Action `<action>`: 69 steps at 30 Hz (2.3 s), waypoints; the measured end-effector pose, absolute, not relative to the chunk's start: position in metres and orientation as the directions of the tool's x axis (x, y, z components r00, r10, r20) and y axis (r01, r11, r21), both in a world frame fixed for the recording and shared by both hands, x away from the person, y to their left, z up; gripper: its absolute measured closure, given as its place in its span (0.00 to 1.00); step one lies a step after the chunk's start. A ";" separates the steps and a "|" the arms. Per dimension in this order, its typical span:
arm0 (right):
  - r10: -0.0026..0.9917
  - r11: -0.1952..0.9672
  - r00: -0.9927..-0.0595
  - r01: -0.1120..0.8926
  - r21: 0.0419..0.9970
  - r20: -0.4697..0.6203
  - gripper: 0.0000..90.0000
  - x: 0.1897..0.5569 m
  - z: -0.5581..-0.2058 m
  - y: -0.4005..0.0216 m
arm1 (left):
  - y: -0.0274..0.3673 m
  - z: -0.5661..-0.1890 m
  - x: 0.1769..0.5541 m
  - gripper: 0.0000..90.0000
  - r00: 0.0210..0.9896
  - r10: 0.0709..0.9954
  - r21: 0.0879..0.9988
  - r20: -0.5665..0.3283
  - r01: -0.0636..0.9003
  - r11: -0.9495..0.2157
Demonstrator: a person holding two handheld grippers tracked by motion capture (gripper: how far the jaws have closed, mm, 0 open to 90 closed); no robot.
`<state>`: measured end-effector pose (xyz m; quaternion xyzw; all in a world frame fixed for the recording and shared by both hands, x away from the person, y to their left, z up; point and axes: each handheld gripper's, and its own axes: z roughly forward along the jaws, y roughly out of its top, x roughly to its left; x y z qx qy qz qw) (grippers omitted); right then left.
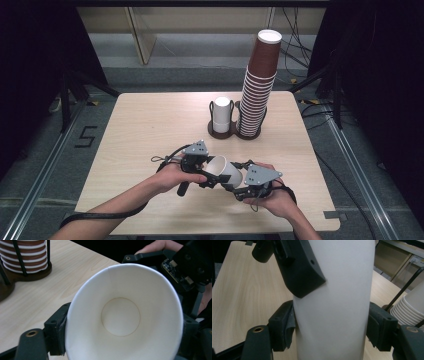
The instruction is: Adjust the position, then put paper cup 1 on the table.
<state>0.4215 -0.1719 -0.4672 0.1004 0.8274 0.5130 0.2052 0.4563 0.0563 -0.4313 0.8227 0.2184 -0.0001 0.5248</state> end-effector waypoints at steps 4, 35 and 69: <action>0.367 0.476 -0.892 -0.063 0.877 -0.263 0.35 0.423 -0.466 -0.169 | 0.055 -0.427 0.453 0.26 0.921 0.359 0.870 -0.151 0.296 -0.395; 0.497 0.539 -0.852 0.156 0.828 -0.163 0.17 0.421 -0.483 -0.190 | 0.060 -0.402 0.454 0.29 0.930 0.309 0.651 0.200 0.109 -0.751; 0.475 0.487 -0.866 0.112 0.866 -0.155 0.17 0.420 -0.477 -0.188 | 0.051 -0.397 0.456 0.30 0.941 0.248 0.584 0.230 0.070 -0.809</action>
